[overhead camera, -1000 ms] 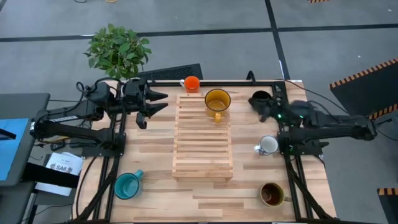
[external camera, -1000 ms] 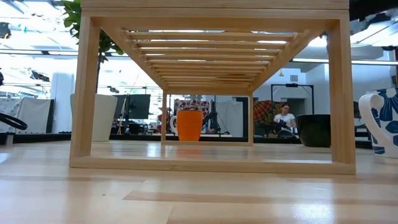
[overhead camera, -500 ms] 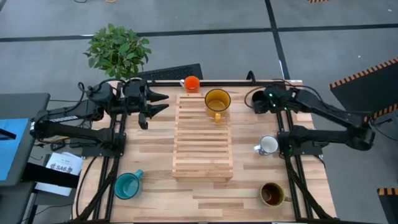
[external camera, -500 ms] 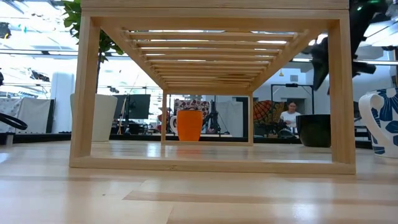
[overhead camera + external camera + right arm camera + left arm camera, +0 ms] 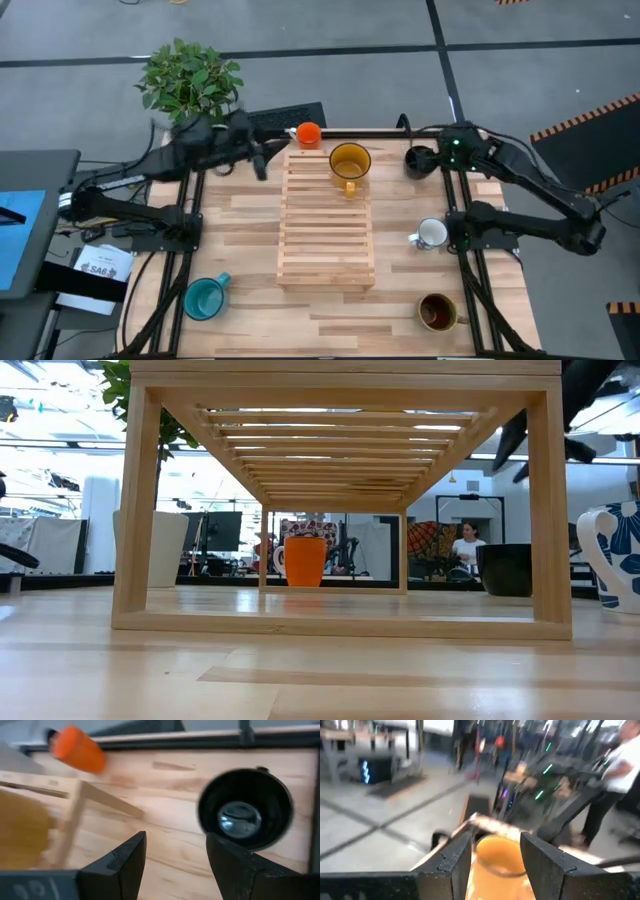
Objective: Place coffee mugs
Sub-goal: Put the orange mug on the shelf
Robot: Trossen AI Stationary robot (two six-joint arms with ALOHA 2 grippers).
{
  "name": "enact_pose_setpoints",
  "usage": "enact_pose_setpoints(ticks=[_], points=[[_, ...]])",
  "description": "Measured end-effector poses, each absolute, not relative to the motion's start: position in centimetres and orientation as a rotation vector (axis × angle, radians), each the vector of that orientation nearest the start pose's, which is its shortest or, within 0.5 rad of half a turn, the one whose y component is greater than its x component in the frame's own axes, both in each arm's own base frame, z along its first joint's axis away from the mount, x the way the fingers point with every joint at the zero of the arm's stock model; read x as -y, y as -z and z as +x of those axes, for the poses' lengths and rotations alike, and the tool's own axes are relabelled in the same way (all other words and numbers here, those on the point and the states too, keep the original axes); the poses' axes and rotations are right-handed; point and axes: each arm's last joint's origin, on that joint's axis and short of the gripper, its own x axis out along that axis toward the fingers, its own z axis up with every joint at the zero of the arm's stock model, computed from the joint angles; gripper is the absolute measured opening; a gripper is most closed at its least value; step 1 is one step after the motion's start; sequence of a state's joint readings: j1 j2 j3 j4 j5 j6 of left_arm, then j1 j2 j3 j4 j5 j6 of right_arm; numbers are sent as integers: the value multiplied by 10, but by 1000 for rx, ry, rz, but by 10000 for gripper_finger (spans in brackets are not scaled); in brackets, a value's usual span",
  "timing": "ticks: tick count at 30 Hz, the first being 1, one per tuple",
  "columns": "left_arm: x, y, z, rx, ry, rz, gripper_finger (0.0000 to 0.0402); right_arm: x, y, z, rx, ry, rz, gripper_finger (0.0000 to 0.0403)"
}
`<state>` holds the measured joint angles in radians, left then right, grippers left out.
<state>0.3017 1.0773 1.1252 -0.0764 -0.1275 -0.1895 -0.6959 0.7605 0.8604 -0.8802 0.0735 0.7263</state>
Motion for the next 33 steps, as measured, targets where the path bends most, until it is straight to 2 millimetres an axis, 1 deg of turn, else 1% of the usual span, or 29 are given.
enact_pose_setpoints(ticks=[3,5,8,12,15,17,21,25,30,33], points=[[-103,-400,240,-182,-504,-242,153,84,-309,98,-413,979,911,234],[-126,-396,250,-308,-573,-273,153,83,-310,96,-400,979,918,234],[-160,-389,266,-456,-637,-270,153,82,-310,96,-401,975,921,234],[-199,-366,288,-598,-610,-330,153,82,-309,99,-407,967,940,234],[-225,-345,298,-658,-632,-408,153,81,-308,103,-423,955,947,234],[-241,-330,302,-683,-668,-455,153,80,-307,105,-428,948,957,234],[-265,-301,303,-729,-732,-542,153,78,-307,108,-437,934,973,234],[-281,-277,306,-772,-764,-588,153,77,-306,110,-447,926,971,234],[-289,-255,311,-812,-778,-621,153,77,-306,110,-437,933,990,234],[-291,-250,314,-805,-779,-617,153,77,-306,110,-436,937,991,234]])
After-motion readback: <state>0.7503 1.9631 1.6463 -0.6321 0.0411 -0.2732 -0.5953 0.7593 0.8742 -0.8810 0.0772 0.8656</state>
